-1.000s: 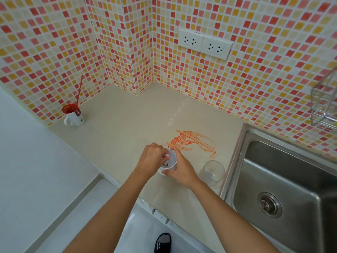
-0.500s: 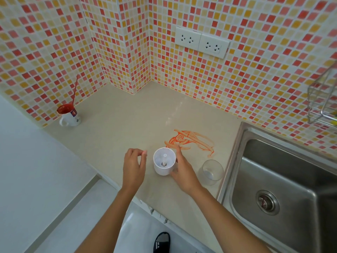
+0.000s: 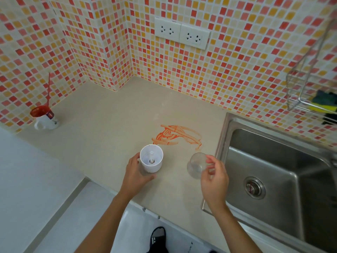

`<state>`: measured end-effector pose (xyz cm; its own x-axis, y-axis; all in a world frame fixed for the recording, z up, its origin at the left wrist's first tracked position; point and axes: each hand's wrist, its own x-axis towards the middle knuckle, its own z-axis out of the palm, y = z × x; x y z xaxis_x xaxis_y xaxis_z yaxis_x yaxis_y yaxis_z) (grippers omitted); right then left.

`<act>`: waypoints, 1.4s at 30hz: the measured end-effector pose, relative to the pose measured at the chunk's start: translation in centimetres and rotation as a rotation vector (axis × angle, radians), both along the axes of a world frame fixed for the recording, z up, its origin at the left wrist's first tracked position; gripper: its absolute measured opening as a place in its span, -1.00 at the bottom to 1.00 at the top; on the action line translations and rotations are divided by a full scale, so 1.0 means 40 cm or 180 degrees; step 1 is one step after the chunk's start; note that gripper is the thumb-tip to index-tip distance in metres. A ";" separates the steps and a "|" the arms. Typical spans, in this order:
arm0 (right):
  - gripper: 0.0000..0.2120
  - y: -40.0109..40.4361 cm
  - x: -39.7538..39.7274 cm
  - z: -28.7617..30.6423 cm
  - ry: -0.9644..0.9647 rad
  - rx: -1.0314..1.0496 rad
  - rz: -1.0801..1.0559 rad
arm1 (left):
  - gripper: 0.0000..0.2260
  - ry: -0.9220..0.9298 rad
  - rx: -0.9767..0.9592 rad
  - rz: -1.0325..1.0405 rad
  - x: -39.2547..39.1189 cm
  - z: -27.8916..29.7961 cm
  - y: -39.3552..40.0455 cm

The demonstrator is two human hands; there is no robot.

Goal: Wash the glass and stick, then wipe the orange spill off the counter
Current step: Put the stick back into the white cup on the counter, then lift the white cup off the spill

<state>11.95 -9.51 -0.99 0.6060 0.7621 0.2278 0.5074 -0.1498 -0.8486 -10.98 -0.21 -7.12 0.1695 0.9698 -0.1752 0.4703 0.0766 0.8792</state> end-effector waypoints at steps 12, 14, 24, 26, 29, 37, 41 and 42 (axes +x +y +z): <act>-0.14 0.059 0.052 -0.173 0.1285 -0.1067 0.0308 | -0.28 -0.0311 -0.0086 0.0220 0.044 0.016 -0.003; -0.19 0.061 0.058 -0.174 0.1158 -0.1159 0.0402 | -0.28 -0.0331 -0.0006 0.0180 0.046 0.029 -0.005; -0.19 0.050 0.069 -0.173 0.0599 -0.0946 0.0904 | -0.25 0.0906 0.0678 -0.1295 0.133 0.209 0.069; -0.18 0.050 0.073 -0.170 0.0608 -0.0959 0.0882 | -0.22 0.1255 0.0832 -0.1512 0.161 0.238 0.083; -0.18 0.051 0.076 -0.164 0.0581 -0.1048 0.0876 | -0.23 0.1792 0.1103 -0.1777 0.198 0.278 0.092; -0.23 0.051 0.070 -0.167 0.0655 -0.1037 0.0926 | -0.30 0.3199 0.1667 -0.2318 0.310 0.328 0.077; -0.19 0.053 0.072 -0.173 0.0891 -0.1069 0.0953 | -0.22 0.3478 0.1890 -0.2453 0.360 0.299 0.067; -0.15 0.055 0.077 -0.178 0.0934 -0.1090 0.0934 | -0.19 0.3428 0.1862 -0.2448 0.369 0.297 0.071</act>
